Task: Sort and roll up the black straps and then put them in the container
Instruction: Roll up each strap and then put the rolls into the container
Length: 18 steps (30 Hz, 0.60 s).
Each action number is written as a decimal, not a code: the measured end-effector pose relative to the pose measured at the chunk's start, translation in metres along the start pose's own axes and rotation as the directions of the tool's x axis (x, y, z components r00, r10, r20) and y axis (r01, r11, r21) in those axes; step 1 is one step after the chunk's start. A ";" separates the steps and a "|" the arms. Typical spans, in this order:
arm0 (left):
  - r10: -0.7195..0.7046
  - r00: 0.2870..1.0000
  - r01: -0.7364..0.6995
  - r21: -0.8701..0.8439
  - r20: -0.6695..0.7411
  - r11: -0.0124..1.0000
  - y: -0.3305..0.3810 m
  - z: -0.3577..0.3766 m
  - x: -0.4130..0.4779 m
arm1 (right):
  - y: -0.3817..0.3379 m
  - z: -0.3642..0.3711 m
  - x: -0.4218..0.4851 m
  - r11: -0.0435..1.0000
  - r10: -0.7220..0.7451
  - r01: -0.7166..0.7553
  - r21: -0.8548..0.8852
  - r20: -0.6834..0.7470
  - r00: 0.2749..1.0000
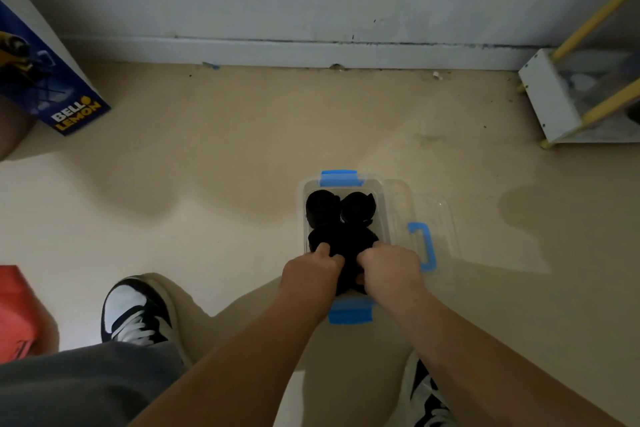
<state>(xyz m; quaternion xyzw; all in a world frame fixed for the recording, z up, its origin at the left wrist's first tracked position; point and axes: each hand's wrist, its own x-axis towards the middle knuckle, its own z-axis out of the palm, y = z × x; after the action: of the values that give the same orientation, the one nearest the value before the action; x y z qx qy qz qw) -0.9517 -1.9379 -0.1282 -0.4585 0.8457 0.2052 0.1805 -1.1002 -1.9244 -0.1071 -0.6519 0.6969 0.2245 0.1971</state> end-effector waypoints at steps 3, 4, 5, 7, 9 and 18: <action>-0.038 0.999 0.036 -0.064 -0.026 0.997 0.001 -0.012 0.002 | -0.001 0.004 0.004 1.000 0.012 -0.012 0.021 -0.032 0.999; -0.040 0.999 0.040 -0.049 -0.006 0.998 0.000 -0.014 0.002 | -0.002 0.006 0.005 1.000 0.015 -0.014 0.027 -0.044 0.999; -0.038 0.999 0.039 -0.044 0.019 0.998 0.002 -0.011 0.003 | -0.002 0.007 0.006 0.999 0.018 -0.016 0.034 -0.053 0.998; -0.054 0.998 0.055 0.039 -0.028 0.998 0.002 -0.001 0.005 | -0.002 0.010 0.006 0.998 0.025 -0.021 0.064 -0.067 0.997; -0.071 0.997 0.073 0.057 -0.027 0.996 0.001 -0.002 0.007 | 0.003 0.010 0.007 0.988 0.030 -0.016 0.151 -0.092 0.995; -0.195 0.960 0.176 -0.111 -0.200 0.978 0.004 -0.029 0.017 | 0.055 0.014 -0.005 0.267 0.593 -0.182 0.947 -0.013 0.805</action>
<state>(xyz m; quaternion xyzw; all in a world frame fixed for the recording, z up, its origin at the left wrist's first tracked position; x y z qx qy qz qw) -0.9671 -1.9629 -0.1115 -0.5627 0.8028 0.1766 0.0872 -1.1549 -1.9099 -0.1123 -0.2631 0.8629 -0.2829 0.3257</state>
